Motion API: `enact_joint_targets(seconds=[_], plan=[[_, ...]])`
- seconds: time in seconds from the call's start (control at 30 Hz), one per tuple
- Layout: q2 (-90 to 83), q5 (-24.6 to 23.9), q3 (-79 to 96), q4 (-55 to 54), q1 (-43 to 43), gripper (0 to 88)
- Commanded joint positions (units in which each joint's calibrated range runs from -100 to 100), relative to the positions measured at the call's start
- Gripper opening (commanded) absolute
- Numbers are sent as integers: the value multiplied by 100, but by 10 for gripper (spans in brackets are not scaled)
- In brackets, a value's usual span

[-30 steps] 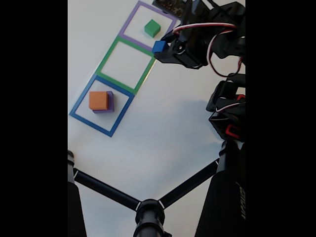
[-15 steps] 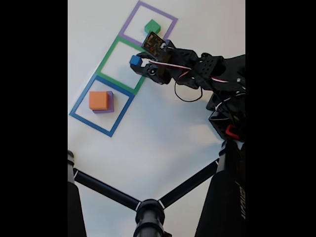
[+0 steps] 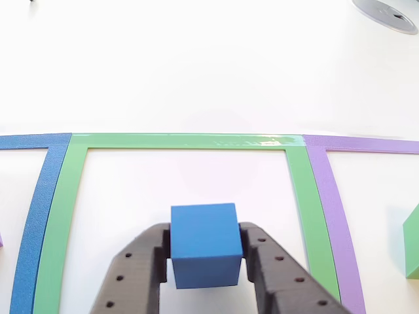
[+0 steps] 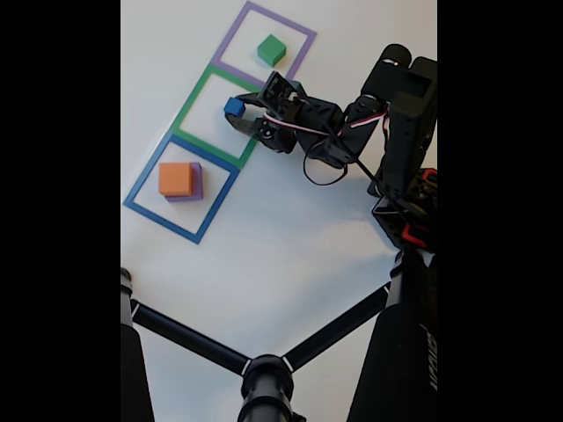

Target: Tower of hanoi

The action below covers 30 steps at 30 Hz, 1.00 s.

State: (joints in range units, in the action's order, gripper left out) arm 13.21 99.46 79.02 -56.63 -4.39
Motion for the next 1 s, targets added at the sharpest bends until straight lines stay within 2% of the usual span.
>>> enact_joint_targets(seconds=[0.0, 0.17, 0.2, 0.43, 0.53, 0.63, 0.73, 0.8, 0.97], plan=[[168, 54, -238, -272, -12, 44], [443, 54, -384, -386, -12, 67], [483, 54, -393, -418, -21, 106], [403, 54, -365, -418, -31, 228], [-9, 54, -211, -305, -2, 230], [-1010, 54, 44, 246, 84, 212], [-2512, 54, 244, 1461, 103, 181], [-3707, 54, 107, 2942, 65, 125], [-6049, 54, -1065, 6918, -108, 68]])
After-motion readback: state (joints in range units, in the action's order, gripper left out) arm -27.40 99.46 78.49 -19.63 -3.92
